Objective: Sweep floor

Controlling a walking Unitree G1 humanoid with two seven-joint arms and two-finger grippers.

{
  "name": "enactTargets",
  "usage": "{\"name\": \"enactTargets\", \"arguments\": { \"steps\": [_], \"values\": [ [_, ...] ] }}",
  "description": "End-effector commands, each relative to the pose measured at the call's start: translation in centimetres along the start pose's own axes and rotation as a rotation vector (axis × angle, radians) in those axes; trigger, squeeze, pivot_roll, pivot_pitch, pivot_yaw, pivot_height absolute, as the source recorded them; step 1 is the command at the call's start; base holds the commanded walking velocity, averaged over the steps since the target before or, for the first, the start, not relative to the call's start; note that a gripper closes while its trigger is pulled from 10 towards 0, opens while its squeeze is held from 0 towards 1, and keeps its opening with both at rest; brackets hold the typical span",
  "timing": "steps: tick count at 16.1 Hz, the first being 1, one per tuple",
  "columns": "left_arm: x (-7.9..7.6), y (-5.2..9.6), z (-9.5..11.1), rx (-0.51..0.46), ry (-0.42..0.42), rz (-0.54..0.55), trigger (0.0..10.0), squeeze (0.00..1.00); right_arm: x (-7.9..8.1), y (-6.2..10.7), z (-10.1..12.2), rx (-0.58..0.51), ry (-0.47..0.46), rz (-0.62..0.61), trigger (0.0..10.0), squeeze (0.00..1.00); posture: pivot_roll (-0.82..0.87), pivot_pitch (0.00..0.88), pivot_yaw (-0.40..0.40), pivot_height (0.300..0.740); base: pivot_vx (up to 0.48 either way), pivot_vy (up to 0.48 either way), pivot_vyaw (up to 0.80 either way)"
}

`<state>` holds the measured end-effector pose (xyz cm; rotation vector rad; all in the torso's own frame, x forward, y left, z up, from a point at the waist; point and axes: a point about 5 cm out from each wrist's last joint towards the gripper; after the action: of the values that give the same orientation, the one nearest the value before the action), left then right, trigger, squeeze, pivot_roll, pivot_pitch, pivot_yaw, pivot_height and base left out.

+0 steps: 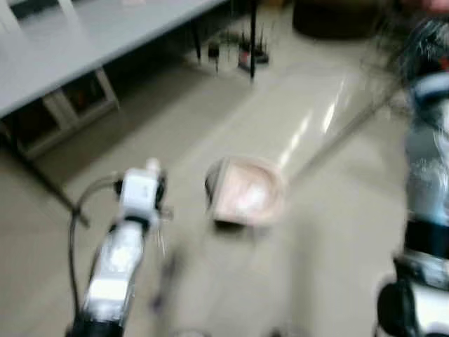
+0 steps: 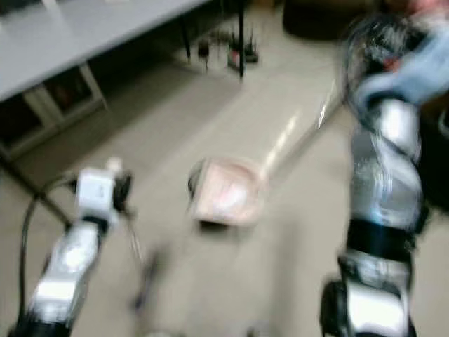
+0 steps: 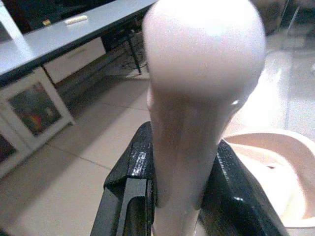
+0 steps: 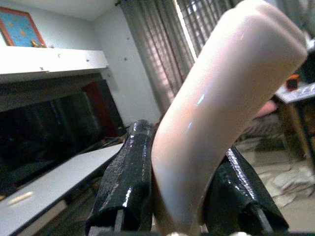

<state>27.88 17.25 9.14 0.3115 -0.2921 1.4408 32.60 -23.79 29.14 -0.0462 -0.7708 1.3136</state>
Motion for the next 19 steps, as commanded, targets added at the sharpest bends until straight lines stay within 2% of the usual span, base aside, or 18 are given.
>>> {"name": "enactTargets", "arguments": {
  "steps": [1,14,19],
  "values": [
    [1.41,0.22,0.22,-0.019,-0.032,0.044,10.0,0.00,2.04,-0.12,0.71,-0.041,-0.052,0.074,10.0,0.00,-0.02,0.047,0.073,0.740,0.345,0.000,0.00],
    [1.65,0.32,-0.02,-0.011,-0.035,0.053,10.0,0.00,2.23,0.14,0.28,-0.040,-0.046,0.090,10.0,0.00,-0.01,0.048,0.070,0.740,0.348,0.000,0.00],
    [1.50,0.33,0.06,-0.014,-0.033,0.043,10.0,0.00,2.95,0.54,0.14,-0.075,0.003,0.163,10.0,0.00,-0.01,0.042,0.073,0.740,0.349,0.000,0.00]
  ]
}}
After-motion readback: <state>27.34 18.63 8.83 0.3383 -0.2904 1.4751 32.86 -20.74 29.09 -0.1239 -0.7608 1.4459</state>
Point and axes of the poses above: a point about 5 cm out from each wrist's last joint towards the gripper, its own y axis pointing back from the gripper into the wrist, its own z axis along the axis of the wrist's last joint, x = y × z, and after that the axes turned 12 degrees about -y, right-handed
